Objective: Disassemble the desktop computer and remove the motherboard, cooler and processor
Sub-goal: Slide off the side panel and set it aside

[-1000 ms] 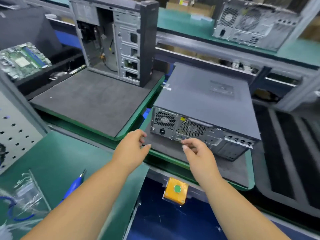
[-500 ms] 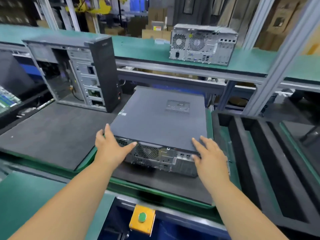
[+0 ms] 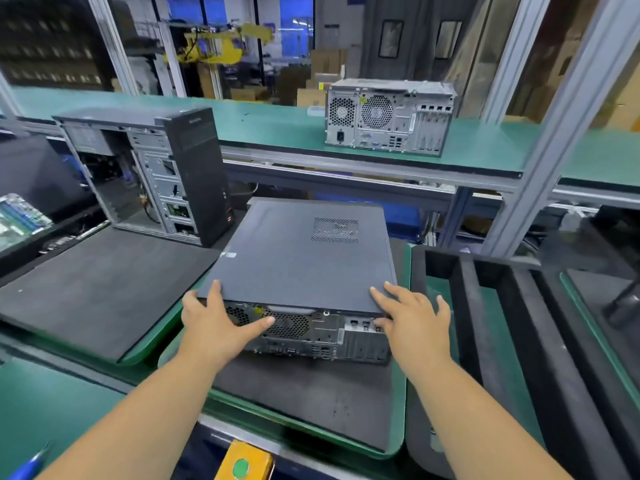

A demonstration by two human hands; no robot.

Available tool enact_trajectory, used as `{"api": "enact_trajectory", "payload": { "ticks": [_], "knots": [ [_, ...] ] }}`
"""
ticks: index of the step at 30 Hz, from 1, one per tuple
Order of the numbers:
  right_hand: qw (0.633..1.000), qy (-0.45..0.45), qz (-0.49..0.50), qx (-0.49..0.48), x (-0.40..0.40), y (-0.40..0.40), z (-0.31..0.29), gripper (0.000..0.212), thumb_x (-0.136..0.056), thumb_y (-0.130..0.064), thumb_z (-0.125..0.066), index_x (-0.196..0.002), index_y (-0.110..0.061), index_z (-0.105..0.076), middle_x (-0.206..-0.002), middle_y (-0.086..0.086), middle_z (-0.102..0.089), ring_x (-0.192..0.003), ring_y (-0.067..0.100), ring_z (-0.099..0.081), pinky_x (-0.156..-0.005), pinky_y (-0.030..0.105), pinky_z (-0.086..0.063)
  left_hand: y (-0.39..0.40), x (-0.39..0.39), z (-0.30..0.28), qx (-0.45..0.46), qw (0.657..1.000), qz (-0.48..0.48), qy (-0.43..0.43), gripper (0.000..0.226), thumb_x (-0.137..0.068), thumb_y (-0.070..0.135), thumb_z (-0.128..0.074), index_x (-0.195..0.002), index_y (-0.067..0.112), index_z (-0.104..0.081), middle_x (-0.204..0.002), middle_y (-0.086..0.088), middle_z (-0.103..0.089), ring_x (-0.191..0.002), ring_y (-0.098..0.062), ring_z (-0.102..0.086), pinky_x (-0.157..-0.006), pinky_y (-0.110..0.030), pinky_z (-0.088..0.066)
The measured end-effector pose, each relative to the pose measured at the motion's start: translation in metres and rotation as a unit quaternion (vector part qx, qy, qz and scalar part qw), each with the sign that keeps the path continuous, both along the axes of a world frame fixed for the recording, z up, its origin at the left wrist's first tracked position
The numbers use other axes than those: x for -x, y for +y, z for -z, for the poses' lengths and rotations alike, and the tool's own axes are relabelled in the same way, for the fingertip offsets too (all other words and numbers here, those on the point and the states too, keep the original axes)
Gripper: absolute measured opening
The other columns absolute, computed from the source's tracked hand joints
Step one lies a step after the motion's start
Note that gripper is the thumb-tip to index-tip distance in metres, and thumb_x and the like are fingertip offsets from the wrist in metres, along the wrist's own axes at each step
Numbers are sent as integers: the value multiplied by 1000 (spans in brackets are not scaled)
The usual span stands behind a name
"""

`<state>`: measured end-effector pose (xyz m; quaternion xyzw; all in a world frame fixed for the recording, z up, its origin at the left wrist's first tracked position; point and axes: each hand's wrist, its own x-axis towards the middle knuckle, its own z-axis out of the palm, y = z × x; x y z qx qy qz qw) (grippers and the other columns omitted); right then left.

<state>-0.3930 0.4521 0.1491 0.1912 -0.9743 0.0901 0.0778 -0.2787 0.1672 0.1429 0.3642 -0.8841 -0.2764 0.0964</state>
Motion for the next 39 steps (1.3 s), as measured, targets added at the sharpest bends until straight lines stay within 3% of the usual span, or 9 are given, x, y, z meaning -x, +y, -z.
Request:
{"api": "enact_trajectory", "payload": {
  "ticks": [2,4,7,9,12,15,21,39],
  "knots": [
    [1000,-14,-6,-5,6,1,-4,52,-97,-42,-50,-145,-52,-31,-153,-21,-29,-139,15,-28,-118,49,-3,6,4,0,67,996,-7,-59,126,-53,83,-65,-150,23,-12,-148,-14,-5,-139,-37,-10,-109,-49,-31],
    [999,-28,-23,-24,9,-1,-8,56,-95,-44,-52,-147,-47,-30,-156,-15,-28,-141,19,-25,-118,45,-6,8,10,-3,188,979,2,-80,113,-57,85,-59,-143,19,-24,-150,-23,-4,-141,-40,-3,-116,-50,-17],
    [999,-13,-38,-36,3,-14,-12,65,-89,-52,-50,-148,-29,-36,-155,-3,-32,-141,25,-24,-117,39,-12,1,21,-6,292,947,132,-36,101,-69,79,-56,-144,20,-24,-158,-15,3,-146,-35,2,-118,-45,-5],
    [998,10,-59,-5,-9,-29,-12,71,-87,-54,-53,-147,-20,-38,-152,-1,-35,-140,24,-26,-117,36,-13,-5,29,-6,277,929,245,-31,103,-77,71,-57,-154,24,-6,-162,-3,4,-148,-24,0,-121,-38,-2],
    [991,8,-135,7,-25,-62,-4,84,-87,-53,-57,-155,-21,-19,-161,-1,-17,-147,22,-13,-122,36,-7,-12,39,-2,294,897,330,-33,102,-82,65,-57,-154,26,4,-162,1,8,-149,-19,3,-121,-33,1],
    [986,5,-163,-23,-24,-92,3,91,-90,-51,-58,-157,-22,-2,-164,-3,3,-150,20,3,-120,34,3,-19,48,0,305,886,348,-31,104,-83,63,-57,-154,23,7,-161,-2,11,-149,-20,5,-120,-32,0],
    [991,-8,-114,-69,-8,-116,8,118,-77,-56,-70,-155,-22,12,-163,-4,14,-150,22,11,-122,38,4,-27,55,6,314,874,368,-33,114,-77,65,-60,-153,17,11,-161,-5,11,-149,-22,6,-121,-34,-1],
    [994,39,-62,-80,-19,-120,20,102,-84,-35,-72,-157,-23,-1,-164,-5,-3,-151,21,-4,-119,31,-1,-19,44,15,335,880,337,-11,97,-85,38,-60,-153,15,5,-162,-6,2,-149,-22,-1,-119,-33,-1]
  ]
}}
